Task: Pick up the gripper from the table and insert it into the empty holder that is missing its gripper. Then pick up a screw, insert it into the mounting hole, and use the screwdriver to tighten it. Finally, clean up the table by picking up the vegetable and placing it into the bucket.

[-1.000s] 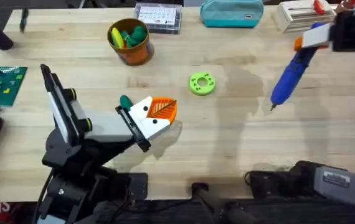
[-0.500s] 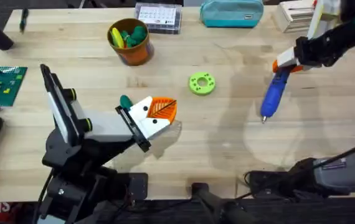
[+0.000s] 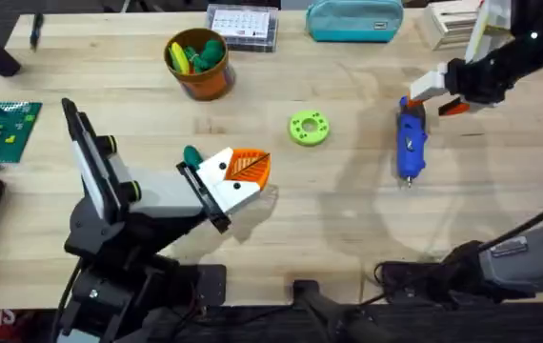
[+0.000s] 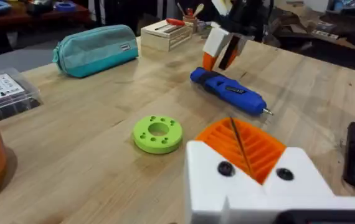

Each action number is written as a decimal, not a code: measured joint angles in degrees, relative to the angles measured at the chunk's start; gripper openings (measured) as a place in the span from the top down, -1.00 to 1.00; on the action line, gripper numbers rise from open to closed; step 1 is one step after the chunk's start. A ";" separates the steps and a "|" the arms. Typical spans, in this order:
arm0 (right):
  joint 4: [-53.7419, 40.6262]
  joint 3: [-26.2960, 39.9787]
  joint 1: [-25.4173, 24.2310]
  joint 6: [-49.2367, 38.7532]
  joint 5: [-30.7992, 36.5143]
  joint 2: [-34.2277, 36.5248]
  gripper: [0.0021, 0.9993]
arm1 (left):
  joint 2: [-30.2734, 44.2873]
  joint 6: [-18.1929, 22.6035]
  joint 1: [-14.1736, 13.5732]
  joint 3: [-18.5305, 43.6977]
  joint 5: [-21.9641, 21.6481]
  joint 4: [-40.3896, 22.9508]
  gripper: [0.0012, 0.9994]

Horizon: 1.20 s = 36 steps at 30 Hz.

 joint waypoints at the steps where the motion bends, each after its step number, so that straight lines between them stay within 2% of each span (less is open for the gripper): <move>1: -0.03 0.00 0.00 0.11 -0.38 0.00 -0.59 | -0.01 0.00 0.00 0.00 0.00 0.00 0.97; 3: -0.31 0.02 0.00 0.56 -1.03 0.01 -0.87 | 0.00 0.00 0.00 0.00 -0.01 0.00 0.97; 5: -0.85 0.02 0.00 0.76 -1.40 0.00 -0.98 | 0.00 0.00 0.00 0.00 0.00 0.00 0.97; 14: -1.88 0.02 1.07 6.51 -1.25 0.01 -0.99 | 0.00 0.00 0.00 0.00 0.00 0.00 0.97; 28: -0.06 0.02 6.85 8.46 4.77 0.23 -0.99 | -0.01 0.00 0.00 0.00 -0.01 0.00 0.97; 36: -0.23 -0.18 7.19 10.68 7.96 4.98 -0.99 | 0.00 0.00 0.00 0.00 0.00 0.00 0.97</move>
